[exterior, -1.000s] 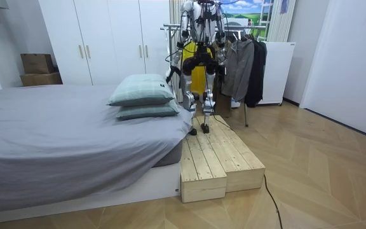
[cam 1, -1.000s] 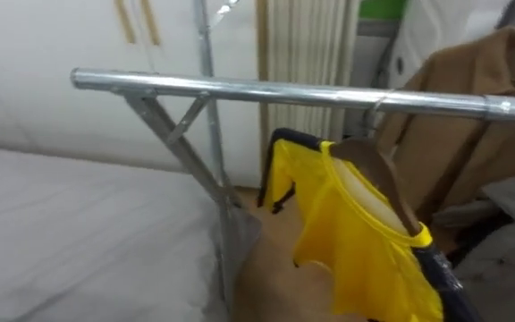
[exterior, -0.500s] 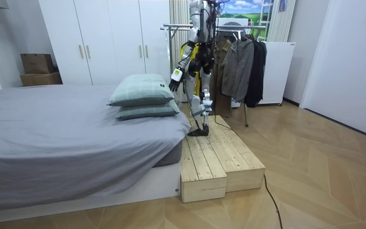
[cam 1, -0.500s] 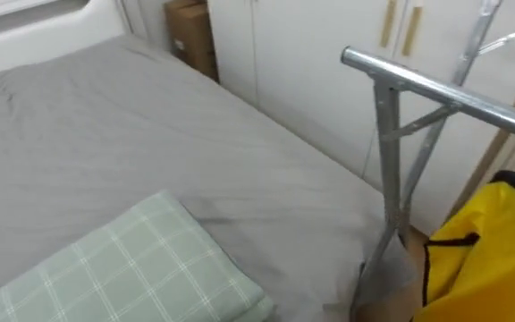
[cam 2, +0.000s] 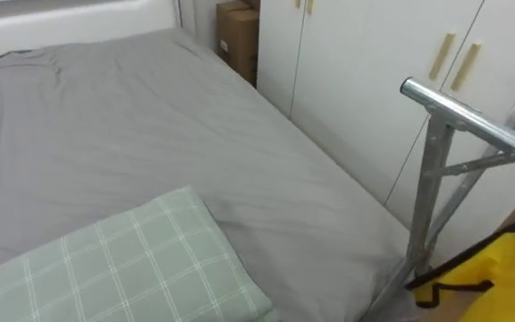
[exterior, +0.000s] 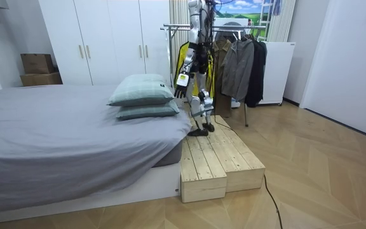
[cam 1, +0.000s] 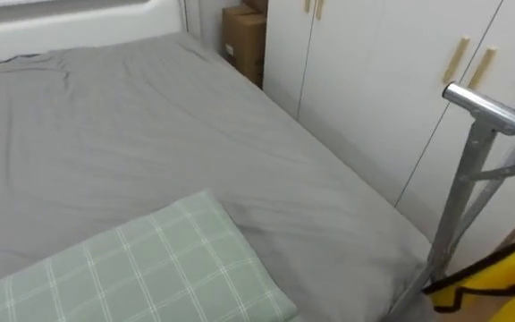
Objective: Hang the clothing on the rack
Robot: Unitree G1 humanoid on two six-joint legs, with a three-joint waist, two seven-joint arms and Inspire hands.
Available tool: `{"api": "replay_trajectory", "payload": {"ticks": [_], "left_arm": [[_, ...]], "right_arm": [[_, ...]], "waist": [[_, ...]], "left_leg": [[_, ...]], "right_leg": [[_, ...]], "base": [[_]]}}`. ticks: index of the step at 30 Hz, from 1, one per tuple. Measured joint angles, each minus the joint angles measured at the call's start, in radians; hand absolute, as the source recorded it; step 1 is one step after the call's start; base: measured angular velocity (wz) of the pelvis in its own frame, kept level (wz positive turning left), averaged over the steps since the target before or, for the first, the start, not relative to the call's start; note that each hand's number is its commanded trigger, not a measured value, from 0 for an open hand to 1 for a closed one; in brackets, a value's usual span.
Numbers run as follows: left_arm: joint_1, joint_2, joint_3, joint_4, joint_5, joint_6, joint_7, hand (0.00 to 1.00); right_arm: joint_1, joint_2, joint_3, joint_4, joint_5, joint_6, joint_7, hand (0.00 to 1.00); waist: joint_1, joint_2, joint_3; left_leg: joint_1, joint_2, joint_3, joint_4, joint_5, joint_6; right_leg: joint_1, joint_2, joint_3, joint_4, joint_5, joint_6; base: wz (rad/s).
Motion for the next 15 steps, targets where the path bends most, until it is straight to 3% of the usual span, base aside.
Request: {"api": "replay_trajectory", "payload": {"ticks": [3, 4, 5, 6, 7, 8, 10, 15], "left_arm": [[0.000, 0.006, -0.003, -0.001, 0.008, 0.021, -0.002, 0.00], [0.001, 0.008, -0.007, -0.005, 0.022, 0.024, -0.002, 0.00], [0.004, 0.009, -0.010, -0.010, 0.025, 0.032, -0.002, 0.00], [0.004, 0.009, -0.011, -0.013, 0.026, 0.038, -0.001, 0.00], [0.007, 0.009, -0.015, -0.016, 0.031, 0.046, -0.001, 0.00], [0.011, 0.009, -0.022, -0.018, 0.032, 0.056, 0.000, 0.00], [0.017, 0.003, -0.041, -0.021, 0.033, 0.059, -0.001, 0.00], [0.035, -0.004, -0.040, -0.021, 0.079, 0.077, -0.003, 0.00]], "right_arm": [[0.006, 0.010, -0.030, -0.001, 0.001, 0.004, -0.019, 0.00], [0.009, 0.013, -0.041, -0.003, 0.001, 0.007, -0.021, 0.00], [0.010, 0.014, -0.041, -0.005, 0.004, 0.012, -0.021, 0.00], [0.012, 0.015, -0.041, -0.006, 0.006, 0.012, -0.020, 0.00], [0.013, 0.017, -0.040, -0.006, 0.009, 0.013, -0.020, 0.00], [0.017, 0.018, -0.040, -0.005, 0.009, 0.013, -0.020, 0.00], [0.027, 0.016, -0.042, -0.005, 0.004, 0.013, -0.022, 0.00], [0.019, 0.017, -0.041, -0.005, 0.003, 0.011, -0.022, 0.00]], "waist": [[-0.030, 0.008, 0.0028], [-0.044, 0.011, -0.0001], [-0.045, 0.014, 0.0022], [-0.045, 0.015, 0.0025], [-0.048, 0.012, 0.0031], [-0.051, 0.009, 0.0028], [-0.041, 0.012, -0.0111], [-0.049, 0.015, -0.0071]], "left_leg": [[-0.015, -0.020, -0.103, 0.016, -0.017, 0.028], [-0.020, -0.026, -0.153, 0.027, -0.022, 0.037], [-0.025, -0.028, -0.186, 0.027, -0.016, 0.044], [-0.026, -0.028, -0.200, 0.026, -0.013, 0.045], [-0.026, -0.030, -0.221, 0.031, -0.009, 0.045], [-0.028, -0.039, -0.250, 0.037, -0.007, 0.047], [-0.026, -0.047, -0.275, 0.030, -0.006, 0.046], [-0.024, -0.049, -0.311, 0.027, -0.004, 0.043]], "right_leg": [[-0.005, 0.004, 0.123, 0.029, 0.000, 0.000], [-0.011, 0.022, 0.211, 0.014, -0.017, -0.005], [-0.027, 0.056, 0.310, -0.034, -0.036, -0.010], [-0.038, 0.067, 0.341, -0.060, -0.036, -0.011], [-0.065, 0.088, 0.389, -0.115, -0.009, -0.011], [-0.082, 0.094, 0.432, -0.121, 0.052, -0.001], [-0.070, 0.096, 0.449, -0.125, 0.056, 0.001], [-0.037, 0.101, 0.456, -0.140, 0.059, 0.002]], "base": [[0.93], [0.97], [0.93], [0.80], [0.77], [0.84], [0.47], [0.23]]}}
